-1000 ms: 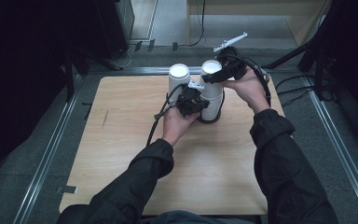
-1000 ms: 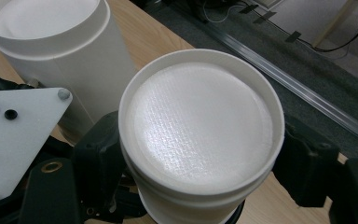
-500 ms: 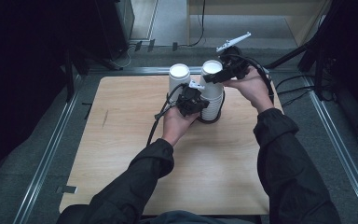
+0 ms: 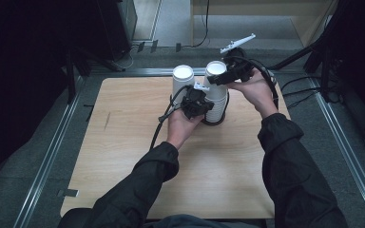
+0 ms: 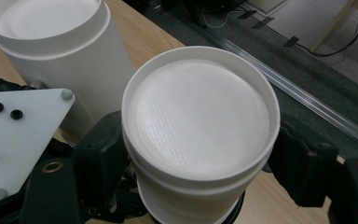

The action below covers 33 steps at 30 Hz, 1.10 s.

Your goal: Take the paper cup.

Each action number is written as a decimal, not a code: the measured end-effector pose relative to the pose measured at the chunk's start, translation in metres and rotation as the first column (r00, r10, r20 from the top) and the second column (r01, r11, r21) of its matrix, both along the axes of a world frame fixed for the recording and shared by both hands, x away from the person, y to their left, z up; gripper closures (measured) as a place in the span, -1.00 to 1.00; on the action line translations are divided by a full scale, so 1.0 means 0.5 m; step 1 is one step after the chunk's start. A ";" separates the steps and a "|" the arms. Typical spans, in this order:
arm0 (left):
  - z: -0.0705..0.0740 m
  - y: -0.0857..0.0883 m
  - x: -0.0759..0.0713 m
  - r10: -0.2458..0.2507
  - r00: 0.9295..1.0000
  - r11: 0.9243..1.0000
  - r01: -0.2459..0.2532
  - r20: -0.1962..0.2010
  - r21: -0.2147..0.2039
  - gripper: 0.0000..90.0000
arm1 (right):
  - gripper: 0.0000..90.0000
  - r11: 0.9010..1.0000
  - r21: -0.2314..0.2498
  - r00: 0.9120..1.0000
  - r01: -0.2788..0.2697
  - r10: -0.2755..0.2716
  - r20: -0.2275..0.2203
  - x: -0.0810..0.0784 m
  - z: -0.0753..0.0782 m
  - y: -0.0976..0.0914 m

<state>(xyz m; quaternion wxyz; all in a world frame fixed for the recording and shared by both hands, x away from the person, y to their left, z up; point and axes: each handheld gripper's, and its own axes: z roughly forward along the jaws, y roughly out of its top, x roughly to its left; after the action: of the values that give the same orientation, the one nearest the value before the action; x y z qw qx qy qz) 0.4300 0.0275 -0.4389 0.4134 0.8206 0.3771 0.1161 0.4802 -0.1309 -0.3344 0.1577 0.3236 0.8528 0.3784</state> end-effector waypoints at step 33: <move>0.001 0.002 0.002 0.025 1.000 1.000 -0.025 0.002 0.002 1.00 | -0.45 0.991 0.010 0.991 0.135 -0.135 0.018 0.002 -0.020 0.044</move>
<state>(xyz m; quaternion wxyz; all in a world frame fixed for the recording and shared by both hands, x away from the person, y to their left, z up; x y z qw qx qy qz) 0.4310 0.0287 -0.4385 0.4116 0.8161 0.3867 0.1222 0.4814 -0.1091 -0.3442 0.1892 0.3779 0.8257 0.3736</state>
